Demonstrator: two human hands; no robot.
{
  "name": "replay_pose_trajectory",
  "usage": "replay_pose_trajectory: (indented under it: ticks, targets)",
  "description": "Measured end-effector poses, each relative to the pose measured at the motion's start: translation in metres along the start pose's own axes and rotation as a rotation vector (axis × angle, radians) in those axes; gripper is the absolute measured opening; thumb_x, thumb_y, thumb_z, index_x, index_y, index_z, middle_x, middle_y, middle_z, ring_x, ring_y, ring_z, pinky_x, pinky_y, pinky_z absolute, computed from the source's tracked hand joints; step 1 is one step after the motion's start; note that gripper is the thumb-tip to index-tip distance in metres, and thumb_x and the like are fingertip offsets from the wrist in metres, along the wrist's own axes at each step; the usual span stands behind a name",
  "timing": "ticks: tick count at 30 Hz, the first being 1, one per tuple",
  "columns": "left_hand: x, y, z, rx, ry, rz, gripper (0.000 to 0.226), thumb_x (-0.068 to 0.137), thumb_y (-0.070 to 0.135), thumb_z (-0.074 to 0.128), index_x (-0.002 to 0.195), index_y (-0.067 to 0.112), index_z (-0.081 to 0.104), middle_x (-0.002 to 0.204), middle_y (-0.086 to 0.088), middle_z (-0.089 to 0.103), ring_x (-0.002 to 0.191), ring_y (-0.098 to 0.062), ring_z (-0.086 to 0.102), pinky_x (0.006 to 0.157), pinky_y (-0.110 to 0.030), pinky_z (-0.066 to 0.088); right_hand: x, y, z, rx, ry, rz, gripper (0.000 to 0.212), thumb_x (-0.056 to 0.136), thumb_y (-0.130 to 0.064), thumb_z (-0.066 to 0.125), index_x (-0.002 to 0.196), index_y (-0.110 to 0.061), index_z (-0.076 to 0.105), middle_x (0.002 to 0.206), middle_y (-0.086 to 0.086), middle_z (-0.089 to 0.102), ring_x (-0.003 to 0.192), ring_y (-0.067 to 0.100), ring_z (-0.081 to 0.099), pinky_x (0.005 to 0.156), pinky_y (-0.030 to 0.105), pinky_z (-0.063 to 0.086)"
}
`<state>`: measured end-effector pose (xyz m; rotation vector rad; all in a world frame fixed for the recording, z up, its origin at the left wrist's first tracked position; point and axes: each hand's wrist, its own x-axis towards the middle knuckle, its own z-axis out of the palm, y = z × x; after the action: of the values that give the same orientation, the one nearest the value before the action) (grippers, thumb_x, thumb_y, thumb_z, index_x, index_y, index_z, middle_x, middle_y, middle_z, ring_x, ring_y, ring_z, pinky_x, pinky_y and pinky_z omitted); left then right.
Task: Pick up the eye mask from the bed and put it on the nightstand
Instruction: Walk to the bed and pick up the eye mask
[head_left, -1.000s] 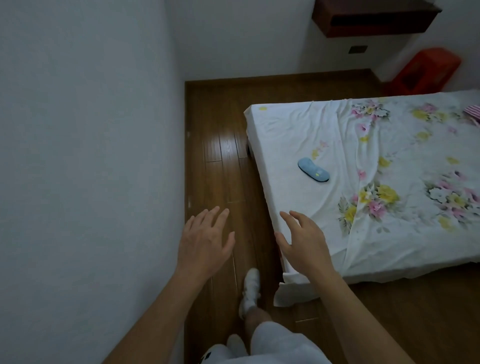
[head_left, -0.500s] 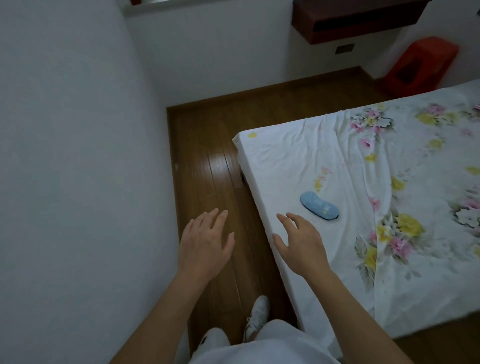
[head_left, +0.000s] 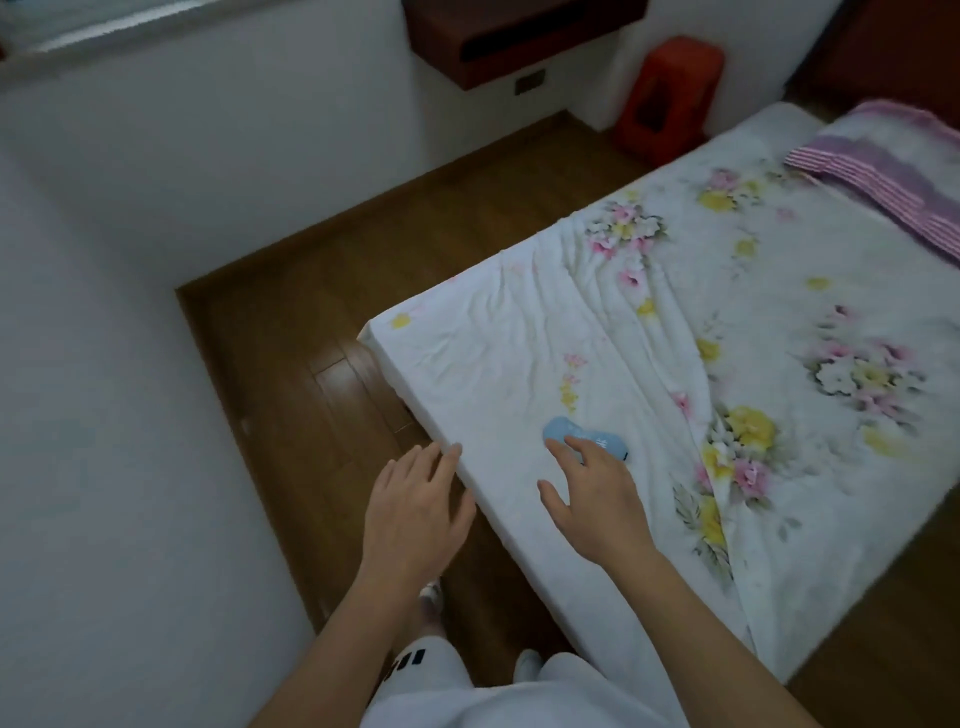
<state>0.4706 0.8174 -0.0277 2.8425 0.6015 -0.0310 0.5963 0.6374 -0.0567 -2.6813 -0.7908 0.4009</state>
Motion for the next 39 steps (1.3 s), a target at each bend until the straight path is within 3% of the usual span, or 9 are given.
replay_pose_trajectory:
  ticks: [7, 12, 21, 25, 31, 39]
  targets:
    - [0.128, -0.023, -0.007, 0.006, -0.101, 0.274, 0.056, 0.095, 0.053, 0.042, 0.144, 0.025, 0.043, 0.149, -0.003, 0.05, 0.137, -0.025, 0.045, 0.114, -0.047, 0.036, 0.06, -0.007, -0.012, 0.001, 0.064, 0.253, 0.054, 0.094, -0.043, 0.05, 0.143, -0.022, 0.044, 0.149, 0.006, 0.046, 0.137, 0.025, 0.04, 0.114, 0.042, 0.031]
    - [0.204, -0.037, -0.009, 0.02, -0.151, 0.436, 0.055, 0.092, 0.049, 0.055, 0.14, 0.022, 0.051, 0.143, -0.006, 0.057, 0.131, -0.028, 0.053, 0.109, -0.047, 0.04, 0.081, -0.014, -0.018, 0.001, 0.121, 0.453, 0.053, 0.093, -0.041, 0.052, 0.142, -0.021, 0.045, 0.146, 0.007, 0.049, 0.135, 0.026, 0.042, 0.113, 0.044, 0.034]
    - [0.267, -0.008, 0.036, 0.073, -0.287, 0.731, 0.054, 0.089, 0.046, 0.059, 0.136, 0.019, 0.056, 0.137, -0.008, 0.063, 0.123, -0.029, 0.059, 0.104, -0.048, 0.046, 0.079, 0.018, -0.012, 0.009, 0.143, 0.723, 0.054, 0.094, -0.04, 0.052, 0.144, -0.021, 0.044, 0.149, 0.008, 0.048, 0.138, 0.027, 0.041, 0.114, 0.044, 0.033]
    - [0.278, 0.019, 0.081, 0.078, -0.341, 0.812, 0.057, 0.09, 0.047, 0.056, 0.139, 0.019, 0.051, 0.141, -0.008, 0.059, 0.126, -0.029, 0.056, 0.106, -0.047, 0.045, 0.084, 0.051, -0.002, 0.008, 0.181, 0.754, 0.052, 0.092, -0.035, 0.058, 0.14, -0.017, 0.05, 0.145, 0.011, 0.052, 0.134, 0.03, 0.047, 0.109, 0.046, 0.039]
    - [0.285, 0.052, 0.173, 0.091, -0.4, 0.929, 0.064, 0.089, 0.044, 0.058, 0.142, 0.011, 0.045, 0.148, -0.012, 0.051, 0.133, -0.031, 0.049, 0.109, -0.048, 0.042, 0.088, 0.098, 0.034, 0.031, 0.171, 0.77, 0.054, 0.094, -0.036, 0.055, 0.144, -0.017, 0.045, 0.149, 0.011, 0.046, 0.137, 0.029, 0.041, 0.112, 0.048, 0.037]
    - [0.295, 0.063, 0.333, 0.211, -0.499, 0.825, 0.079, 0.092, 0.053, 0.048, 0.152, 0.011, 0.02, 0.163, -0.008, 0.024, 0.147, -0.026, 0.022, 0.118, -0.045, 0.026, 0.089, 0.155, 0.11, 0.06, 0.108, 0.767, 0.055, 0.093, -0.035, 0.056, 0.144, -0.017, 0.045, 0.149, 0.012, 0.046, 0.137, 0.031, 0.042, 0.112, 0.05, 0.038]
